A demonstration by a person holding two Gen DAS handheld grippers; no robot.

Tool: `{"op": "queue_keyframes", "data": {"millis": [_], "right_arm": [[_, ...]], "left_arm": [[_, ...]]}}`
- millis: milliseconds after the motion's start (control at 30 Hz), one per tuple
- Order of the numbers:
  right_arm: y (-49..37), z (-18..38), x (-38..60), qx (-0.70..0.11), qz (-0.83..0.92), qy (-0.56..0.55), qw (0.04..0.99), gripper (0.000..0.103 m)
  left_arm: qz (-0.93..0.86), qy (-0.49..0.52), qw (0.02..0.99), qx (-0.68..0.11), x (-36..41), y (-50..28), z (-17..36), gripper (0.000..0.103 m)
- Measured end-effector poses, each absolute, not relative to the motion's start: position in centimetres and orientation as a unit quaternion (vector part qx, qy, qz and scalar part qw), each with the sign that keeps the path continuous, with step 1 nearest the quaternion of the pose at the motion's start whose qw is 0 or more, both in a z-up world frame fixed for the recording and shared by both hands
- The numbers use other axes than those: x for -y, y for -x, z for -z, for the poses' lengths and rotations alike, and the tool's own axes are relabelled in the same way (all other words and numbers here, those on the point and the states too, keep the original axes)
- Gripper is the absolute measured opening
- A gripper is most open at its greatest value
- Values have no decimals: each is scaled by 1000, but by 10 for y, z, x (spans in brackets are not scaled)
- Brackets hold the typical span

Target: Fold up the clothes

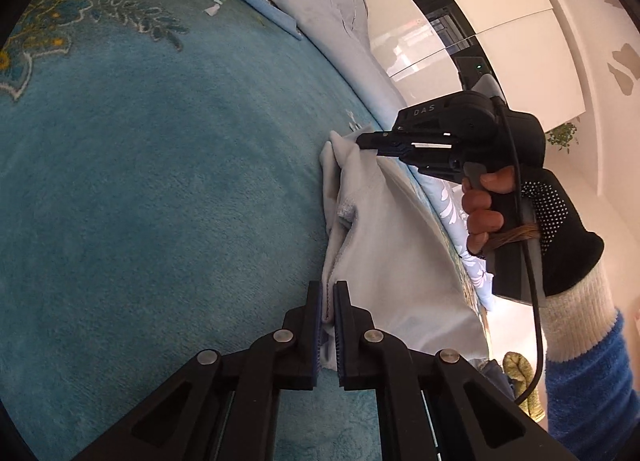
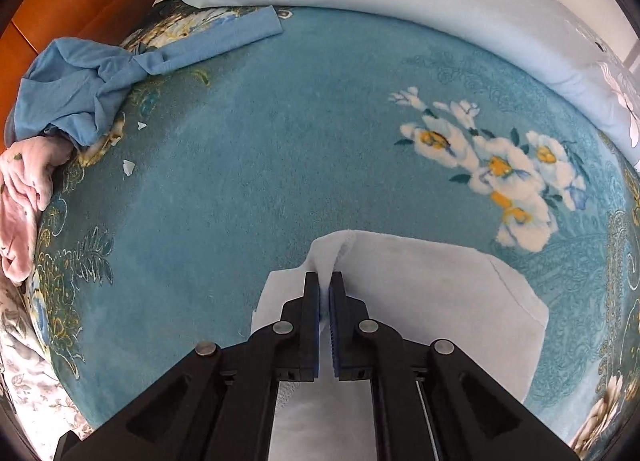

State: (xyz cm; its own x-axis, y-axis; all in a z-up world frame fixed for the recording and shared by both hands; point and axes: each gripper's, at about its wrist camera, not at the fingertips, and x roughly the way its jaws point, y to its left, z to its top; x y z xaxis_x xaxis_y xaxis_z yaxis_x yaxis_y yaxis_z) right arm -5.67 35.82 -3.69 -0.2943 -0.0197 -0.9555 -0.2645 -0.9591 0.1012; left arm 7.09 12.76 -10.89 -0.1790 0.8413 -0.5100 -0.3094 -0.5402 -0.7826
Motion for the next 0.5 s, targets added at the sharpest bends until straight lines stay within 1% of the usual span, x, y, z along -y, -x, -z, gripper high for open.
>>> {"op": "queue_keyframes", "data": {"millis": [33, 67, 100, 167, 233, 333, 400, 433, 500], "right_arm": [[55, 37, -357, -118, -795, 591, 71, 10], [51, 31, -355, -114, -799, 587, 59, 21], [44, 21, -353, -115, -807, 577, 46, 34], [19, -5, -350, -121, -831, 543, 23, 43], [-21, -27, -353, -131, -852, 506, 19, 43], [-99, -26, -371, -185, -862, 470, 34, 50], [-151, -9, -386, -235, -858, 453, 57, 52], [-174, 4, -392, -268, -849, 449, 69, 53], [-203, 32, -404, -350, -825, 439, 64, 53]], "left_arm": [[-721, 500, 400, 266, -126, -71, 109, 6], [-718, 499, 403, 269, -125, -70, 109, 6], [-715, 498, 409, 272, -124, -69, 109, 6], [-713, 491, 417, 278, -123, -71, 106, 7], [-717, 480, 425, 273, -124, -74, 102, 8], [-730, 474, 421, 255, -129, -77, 99, 17], [-737, 475, 407, 256, -129, -75, 101, 27], [-735, 475, 406, 262, -130, -73, 103, 30], [-720, 482, 415, 277, -135, -68, 109, 41]]}}
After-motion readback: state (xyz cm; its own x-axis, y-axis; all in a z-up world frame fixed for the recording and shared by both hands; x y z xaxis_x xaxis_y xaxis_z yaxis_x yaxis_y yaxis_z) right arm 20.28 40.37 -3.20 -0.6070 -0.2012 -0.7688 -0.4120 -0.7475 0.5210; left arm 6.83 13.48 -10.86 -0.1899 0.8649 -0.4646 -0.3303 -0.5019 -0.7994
